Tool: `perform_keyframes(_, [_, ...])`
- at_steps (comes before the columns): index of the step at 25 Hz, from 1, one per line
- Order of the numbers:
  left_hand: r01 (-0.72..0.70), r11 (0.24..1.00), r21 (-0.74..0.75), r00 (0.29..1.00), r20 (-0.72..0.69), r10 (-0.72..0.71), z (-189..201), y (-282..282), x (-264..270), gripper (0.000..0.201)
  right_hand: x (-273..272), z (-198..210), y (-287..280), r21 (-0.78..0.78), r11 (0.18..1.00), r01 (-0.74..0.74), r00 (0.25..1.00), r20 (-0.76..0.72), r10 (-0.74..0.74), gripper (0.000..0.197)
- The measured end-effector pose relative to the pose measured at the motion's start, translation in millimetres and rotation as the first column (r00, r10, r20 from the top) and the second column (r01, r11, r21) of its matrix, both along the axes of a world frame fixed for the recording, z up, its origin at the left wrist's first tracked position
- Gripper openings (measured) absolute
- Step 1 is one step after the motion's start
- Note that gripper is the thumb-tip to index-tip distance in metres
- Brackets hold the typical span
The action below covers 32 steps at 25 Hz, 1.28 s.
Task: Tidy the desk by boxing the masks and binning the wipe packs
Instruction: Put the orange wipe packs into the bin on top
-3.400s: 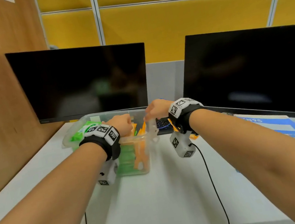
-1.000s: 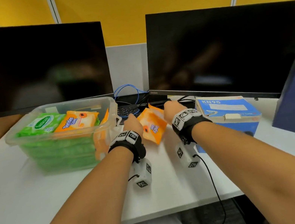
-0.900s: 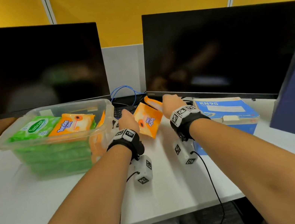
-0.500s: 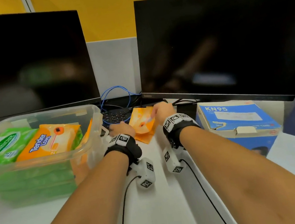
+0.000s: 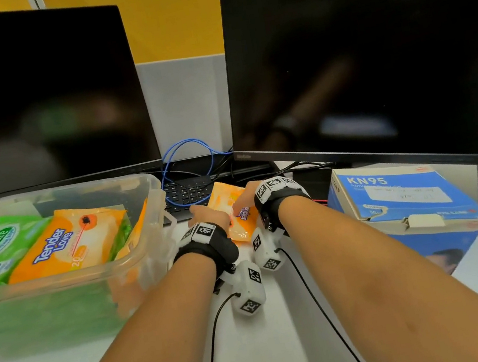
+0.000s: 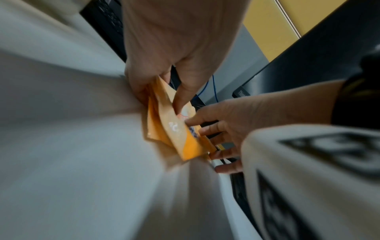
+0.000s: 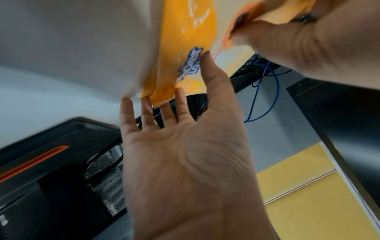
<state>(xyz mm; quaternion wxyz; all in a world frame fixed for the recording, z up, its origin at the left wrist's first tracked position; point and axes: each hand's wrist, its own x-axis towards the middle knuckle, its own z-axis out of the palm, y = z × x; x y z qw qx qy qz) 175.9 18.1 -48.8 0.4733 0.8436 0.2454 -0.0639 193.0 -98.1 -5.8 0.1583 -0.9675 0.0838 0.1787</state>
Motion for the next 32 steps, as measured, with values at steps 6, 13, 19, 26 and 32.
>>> perform_keyframes(6, [0.020, 0.996, -0.090, 0.950, 0.313, 0.009, 13.4, 3.7, -28.0, 0.055, -31.1, 10.4, 5.8, 0.356, 0.911, 0.209, 0.964, 0.082, -0.254, 0.098])
perform_keyframes(13, [0.163, 0.986, -0.040, 0.727, 0.680, -0.093, 31.1, 9.5, -85.8, 0.054, -86.9, 8.8, -13.4, 0.701, 0.702, 0.129, 0.887, 0.235, -0.397, 0.022])
perform_keyframes(19, [0.097, 0.966, -0.238, 0.918, 0.397, 0.006, 11.7, 15.8, -105.3, 0.049, -130.6, -10.8, -15.5, 0.622, 0.765, 0.166, 0.955, 0.093, -0.283, 0.041])
perform_keyframes(26, [0.197, 0.966, -0.167, 0.805, 0.590, -0.062, 36.2, 7.3, -106.8, 0.031, -121.4, -0.1, -17.8, 0.683, 0.726, 0.078, 0.851, 0.334, -0.405, 0.020])
perform_keyframes(32, [0.301, 0.953, 0.027, 0.879, 0.380, -0.288, 7.7, 15.0, -103.8, 0.009, -141.0, 9.8, -22.9, 0.360, 0.928, 0.094, 0.941, 0.272, -0.200, 0.017])
